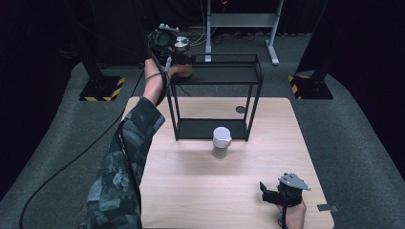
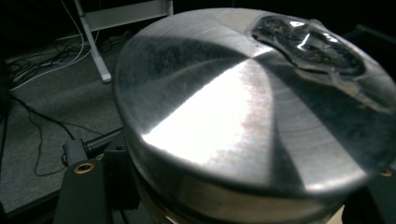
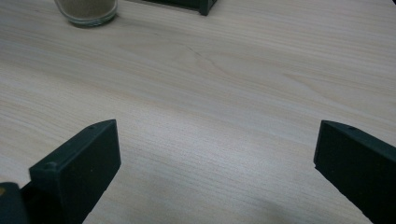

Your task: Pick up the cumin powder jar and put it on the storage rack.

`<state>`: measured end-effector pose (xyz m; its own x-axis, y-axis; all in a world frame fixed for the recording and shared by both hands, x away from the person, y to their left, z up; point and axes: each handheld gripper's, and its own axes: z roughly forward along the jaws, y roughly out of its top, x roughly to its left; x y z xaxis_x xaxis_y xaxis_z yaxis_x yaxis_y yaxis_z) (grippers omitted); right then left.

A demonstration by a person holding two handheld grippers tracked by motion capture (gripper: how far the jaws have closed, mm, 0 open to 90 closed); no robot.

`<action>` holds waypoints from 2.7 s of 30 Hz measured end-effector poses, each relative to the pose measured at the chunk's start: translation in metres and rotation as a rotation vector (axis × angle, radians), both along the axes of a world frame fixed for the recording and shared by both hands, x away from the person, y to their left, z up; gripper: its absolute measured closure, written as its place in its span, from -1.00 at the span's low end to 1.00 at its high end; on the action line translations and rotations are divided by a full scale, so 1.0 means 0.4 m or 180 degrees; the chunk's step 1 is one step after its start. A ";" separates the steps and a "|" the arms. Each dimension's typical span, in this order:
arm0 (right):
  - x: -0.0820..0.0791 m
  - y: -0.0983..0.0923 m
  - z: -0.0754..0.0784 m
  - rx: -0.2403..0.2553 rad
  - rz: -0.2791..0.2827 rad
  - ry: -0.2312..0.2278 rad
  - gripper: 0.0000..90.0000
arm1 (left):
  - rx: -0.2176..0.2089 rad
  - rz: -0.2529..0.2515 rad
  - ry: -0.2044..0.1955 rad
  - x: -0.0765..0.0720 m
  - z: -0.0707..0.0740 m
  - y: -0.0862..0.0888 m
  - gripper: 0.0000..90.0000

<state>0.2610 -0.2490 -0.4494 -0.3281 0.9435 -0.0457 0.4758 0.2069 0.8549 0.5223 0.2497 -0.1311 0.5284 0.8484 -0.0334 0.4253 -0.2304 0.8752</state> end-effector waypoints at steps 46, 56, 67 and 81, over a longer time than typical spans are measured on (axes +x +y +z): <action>-0.008 0.004 -0.004 -0.0015 -0.0018 -0.0052 -1.00 | 0.0317 0.0053 0.0062 -0.011 0.037 -0.026 -0.99; -0.006 0.010 -0.002 -0.0054 -0.0022 -0.0038 -1.00 | 0.0885 -0.0123 0.0040 -0.118 0.041 -0.030 -1.00; -0.002 0.018 0.002 -0.0106 -0.0034 -0.0003 -1.00 | 0.1023 -0.0475 0.0003 -0.248 -0.046 0.012 -1.00; 0.002 0.026 0.007 -0.0168 -0.0037 0.0043 -1.00 | 0.0979 -0.0440 0.0331 -0.344 -0.340 0.054 -1.00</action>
